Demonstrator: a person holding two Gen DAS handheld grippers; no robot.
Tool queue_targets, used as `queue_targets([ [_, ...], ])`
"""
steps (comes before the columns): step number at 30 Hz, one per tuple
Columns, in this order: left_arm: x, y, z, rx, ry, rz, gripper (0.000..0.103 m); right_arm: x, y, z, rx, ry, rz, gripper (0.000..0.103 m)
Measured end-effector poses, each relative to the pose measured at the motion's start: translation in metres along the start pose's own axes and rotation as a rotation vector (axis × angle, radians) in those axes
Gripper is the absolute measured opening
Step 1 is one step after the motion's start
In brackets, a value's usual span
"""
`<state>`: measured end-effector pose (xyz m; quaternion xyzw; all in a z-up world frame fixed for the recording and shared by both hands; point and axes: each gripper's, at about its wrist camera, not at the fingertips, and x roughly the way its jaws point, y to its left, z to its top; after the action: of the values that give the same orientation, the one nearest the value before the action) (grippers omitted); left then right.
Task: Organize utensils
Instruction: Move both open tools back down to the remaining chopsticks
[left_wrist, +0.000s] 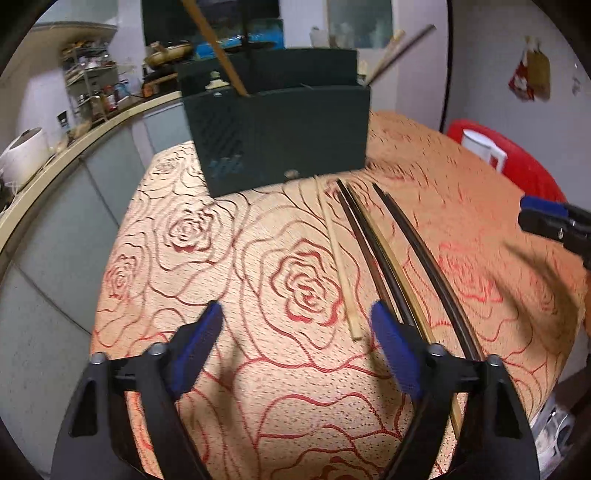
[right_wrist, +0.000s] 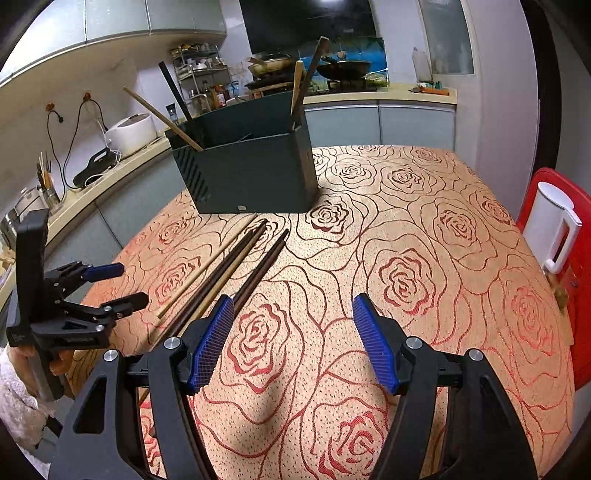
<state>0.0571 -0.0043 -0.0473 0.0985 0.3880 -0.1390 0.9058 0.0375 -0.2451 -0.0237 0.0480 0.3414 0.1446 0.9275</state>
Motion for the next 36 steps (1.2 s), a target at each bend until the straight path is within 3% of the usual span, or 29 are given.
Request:
queue_targets([
  [4,0.015,-0.004,-0.002,0.003,0.054,-0.031,0.053,-0.001,0.001,-0.001,-0.003,0.001,0.003,0.065],
  [9,0.017,-0.005,0.000,-0.012,0.053,-0.082,0.046,0.000,0.007,-0.002,-0.024,0.005,0.005,0.065],
  [19,0.022,-0.014,-0.002,0.013,0.057,-0.084,0.035,-0.001,0.023,-0.011,-0.070,0.028,0.021,0.065],
  [25,0.023,0.000,-0.002,-0.036,0.053,-0.068,0.014,-0.005,0.041,-0.034,-0.118,0.071,0.047,0.065],
  [36,0.023,0.006,-0.003,-0.073,0.048,-0.066,0.009,-0.016,0.081,-0.074,-0.226,0.116,0.185,0.065],
])
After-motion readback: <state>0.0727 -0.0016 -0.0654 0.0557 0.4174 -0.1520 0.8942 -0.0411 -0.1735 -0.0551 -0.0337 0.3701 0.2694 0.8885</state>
